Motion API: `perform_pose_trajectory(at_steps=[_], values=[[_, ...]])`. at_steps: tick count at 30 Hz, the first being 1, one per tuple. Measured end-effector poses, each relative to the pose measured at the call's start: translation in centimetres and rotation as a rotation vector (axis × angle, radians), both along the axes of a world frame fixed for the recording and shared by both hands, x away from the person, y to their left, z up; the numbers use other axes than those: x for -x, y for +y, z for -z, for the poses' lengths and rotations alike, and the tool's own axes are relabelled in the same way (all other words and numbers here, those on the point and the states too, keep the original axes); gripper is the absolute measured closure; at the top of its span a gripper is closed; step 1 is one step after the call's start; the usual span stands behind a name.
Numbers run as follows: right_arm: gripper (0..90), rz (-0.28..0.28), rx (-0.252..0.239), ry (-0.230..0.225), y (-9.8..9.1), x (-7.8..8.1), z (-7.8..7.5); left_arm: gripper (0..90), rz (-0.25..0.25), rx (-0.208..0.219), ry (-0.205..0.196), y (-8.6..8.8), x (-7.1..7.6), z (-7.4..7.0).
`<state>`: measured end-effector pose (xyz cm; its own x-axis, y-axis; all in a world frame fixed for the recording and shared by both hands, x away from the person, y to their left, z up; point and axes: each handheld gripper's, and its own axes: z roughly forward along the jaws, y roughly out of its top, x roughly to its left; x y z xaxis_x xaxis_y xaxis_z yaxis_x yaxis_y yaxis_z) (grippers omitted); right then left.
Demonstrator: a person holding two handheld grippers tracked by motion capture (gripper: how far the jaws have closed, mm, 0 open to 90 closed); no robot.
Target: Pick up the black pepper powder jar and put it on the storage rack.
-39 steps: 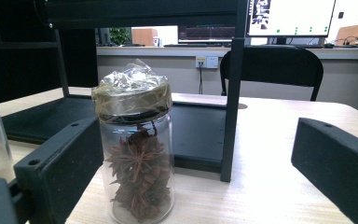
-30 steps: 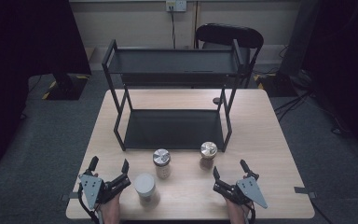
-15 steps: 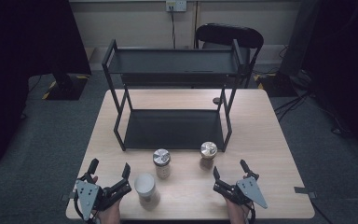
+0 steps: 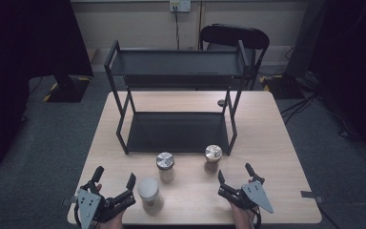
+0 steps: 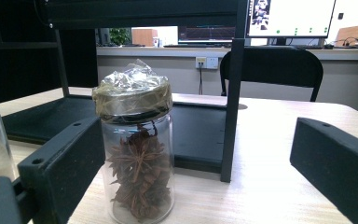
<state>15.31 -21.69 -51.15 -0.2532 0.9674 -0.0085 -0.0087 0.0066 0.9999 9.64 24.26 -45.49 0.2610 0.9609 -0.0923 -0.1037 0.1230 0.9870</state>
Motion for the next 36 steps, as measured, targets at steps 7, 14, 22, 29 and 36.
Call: perform_pose_trajectory(at_steps=[7,14,22,29,36], values=[[2.2,-0.002,0.000,-0.001,0.0,0.0,0.0,0.0,0.030,-0.034,-0.011,-0.5,0.3,0.4],[2.2,-0.002,-0.001,0.000,0.0,0.0,0.0,0.0,0.053,-0.086,-0.012,-1.0,0.6,0.6],[2.4,-0.002,-0.001,0.000,0.0,0.0,0.0,0.6,0.085,-0.104,0.003,-1.3,0.7,0.8],[2.4,-0.002,-0.001,-0.001,0.0,0.0,0.0,0.7,0.092,-0.123,-0.020,-1.6,1.0,1.3],[2.4,-0.003,-0.002,-0.002,-0.1,0.0,0.0,2.5,0.118,-0.136,0.015,-1.7,0.9,1.3]])
